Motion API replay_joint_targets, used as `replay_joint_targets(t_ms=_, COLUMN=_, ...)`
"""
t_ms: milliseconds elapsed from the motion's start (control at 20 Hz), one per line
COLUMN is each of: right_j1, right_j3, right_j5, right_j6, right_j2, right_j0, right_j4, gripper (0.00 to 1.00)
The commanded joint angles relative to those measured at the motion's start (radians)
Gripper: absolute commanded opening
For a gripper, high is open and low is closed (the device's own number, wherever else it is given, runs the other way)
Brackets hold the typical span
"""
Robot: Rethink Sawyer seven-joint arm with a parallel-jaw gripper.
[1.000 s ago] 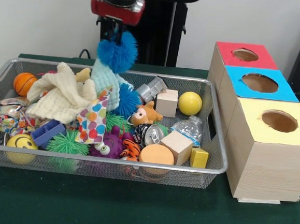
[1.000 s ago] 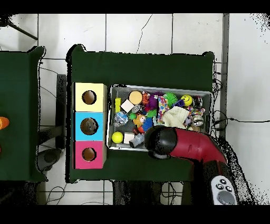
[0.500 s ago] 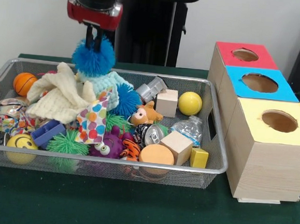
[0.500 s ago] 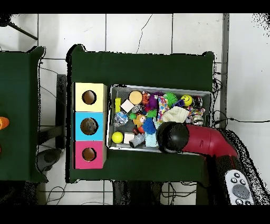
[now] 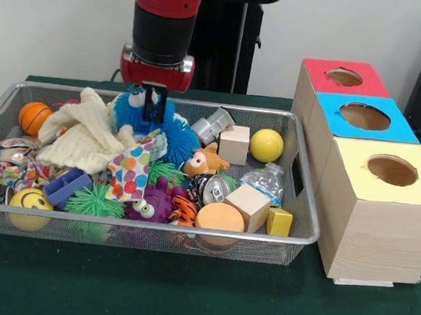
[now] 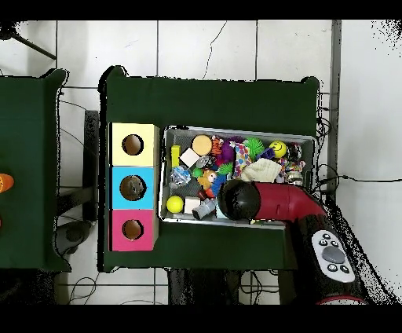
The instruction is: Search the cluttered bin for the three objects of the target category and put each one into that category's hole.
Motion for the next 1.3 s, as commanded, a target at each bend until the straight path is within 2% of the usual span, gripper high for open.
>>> replay_joint_targets(t_ms=50, right_j1=0.06, right_j3=-0.014, right_j5=0.046, right_j6=-0.101, right_j2=0.11, right_j0=-0.034, right_j4=-0.054, gripper=0.0)
replay_joint_targets(t_ms=150, right_j1=0.072, right_j3=-0.027, right_j5=0.035, right_j6=-0.117, right_j2=0.121, right_j0=-0.046, right_j4=-0.07, gripper=0.0)
replay_joint_targets(t_ms=200, right_j1=0.072, right_j3=-0.034, right_j5=0.027, right_j6=-0.125, right_j2=0.126, right_j0=-0.049, right_j4=-0.083, gripper=1.0)
replay_joint_targets(t_ms=350, right_j1=0.078, right_j3=-0.047, right_j5=0.052, right_j6=-0.142, right_j2=0.132, right_j0=-0.054, right_j4=-0.082, gripper=1.0)
replay_joint_targets(t_ms=400, right_j1=0.074, right_j3=-0.061, right_j5=0.068, right_j6=-0.121, right_j2=0.102, right_j0=-0.037, right_j4=-0.091, gripper=1.0)
replay_joint_targets(t_ms=550, right_j1=0.079, right_j3=-0.063, right_j5=0.091, right_j6=-0.111, right_j2=0.105, right_j0=-0.044, right_j4=-0.08, gripper=1.0)
replay_joint_targets(t_ms=950, right_j1=0.094, right_j3=-0.072, right_j5=0.09, right_j6=-0.1, right_j2=0.11, right_j0=-0.042, right_j4=-0.076, gripper=1.0)
replay_joint_targets(t_ms=1100, right_j1=-0.01, right_j3=0.017, right_j5=0.136, right_j6=-0.039, right_j2=0.107, right_j0=0.018, right_j4=-0.026, gripper=1.0)
replay_joint_targets(t_ms=1200, right_j1=-0.052, right_j3=0.058, right_j5=0.16, right_j6=0.01, right_j2=0.102, right_j0=0.061, right_j4=0.005, gripper=1.0)
replay_joint_targets(t_ms=1300, right_j1=-0.061, right_j3=0.091, right_j5=0.154, right_j6=0.101, right_j2=0.09, right_j0=0.116, right_j4=0.043, gripper=1.0)
